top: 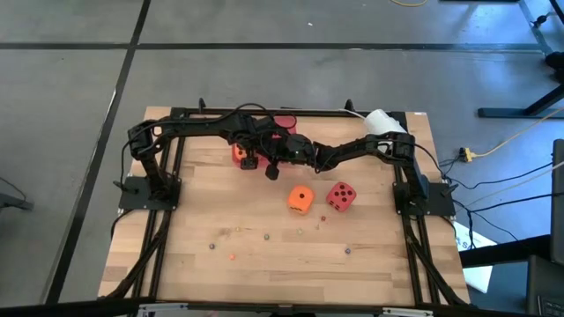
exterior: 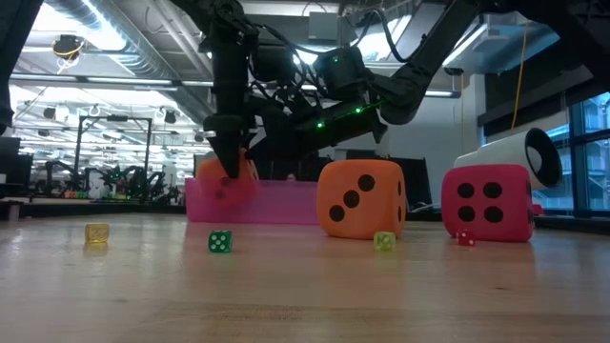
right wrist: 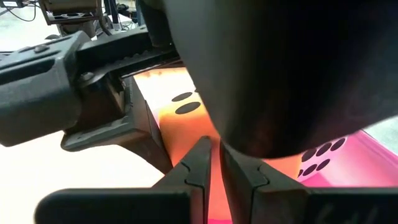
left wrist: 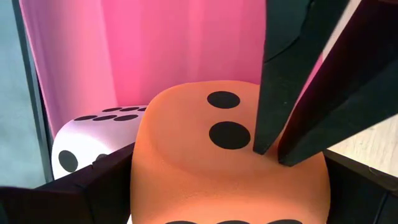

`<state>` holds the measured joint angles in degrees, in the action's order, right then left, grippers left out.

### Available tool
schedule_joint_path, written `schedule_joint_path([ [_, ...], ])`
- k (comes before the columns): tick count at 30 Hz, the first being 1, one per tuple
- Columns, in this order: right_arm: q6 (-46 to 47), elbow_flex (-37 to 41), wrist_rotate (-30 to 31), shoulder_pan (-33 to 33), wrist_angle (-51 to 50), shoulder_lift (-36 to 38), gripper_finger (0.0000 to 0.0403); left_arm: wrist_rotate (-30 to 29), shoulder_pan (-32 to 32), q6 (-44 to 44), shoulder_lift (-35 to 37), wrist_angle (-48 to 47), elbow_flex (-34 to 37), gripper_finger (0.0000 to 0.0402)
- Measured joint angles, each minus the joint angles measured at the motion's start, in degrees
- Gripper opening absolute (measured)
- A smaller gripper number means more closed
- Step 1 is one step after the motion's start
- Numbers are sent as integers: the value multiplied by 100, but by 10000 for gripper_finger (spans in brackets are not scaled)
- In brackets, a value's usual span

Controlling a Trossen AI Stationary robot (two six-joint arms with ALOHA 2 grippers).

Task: Pick & Place Dice
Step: Put the left large orange die into the red bin

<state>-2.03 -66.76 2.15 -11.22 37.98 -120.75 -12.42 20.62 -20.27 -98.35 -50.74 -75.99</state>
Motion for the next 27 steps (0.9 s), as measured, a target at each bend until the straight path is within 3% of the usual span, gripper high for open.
schedule_joint_path([
  [6, 0, 0, -7, 2, -7, 0, 38, 139, 12, -692, 0, -18, 0, 391],
  [12, 1, 0, -7, 2, -7, 0, 37, -278, 52, 646, 0, -48, 0, 399],
  [16, 1, 0, -9, 4, -4, 0, 36, 191, 102, 94, 0, -116, 0, 400],
  [20, 0, 0, -20, 2, -4, 0, 36, -12, 90, 514, 0, -127, 0, 400],
  [27, 1, 0, -17, 2, -2, 0, 36, 82, 79, 337, 0, -180, 0, 400],
])
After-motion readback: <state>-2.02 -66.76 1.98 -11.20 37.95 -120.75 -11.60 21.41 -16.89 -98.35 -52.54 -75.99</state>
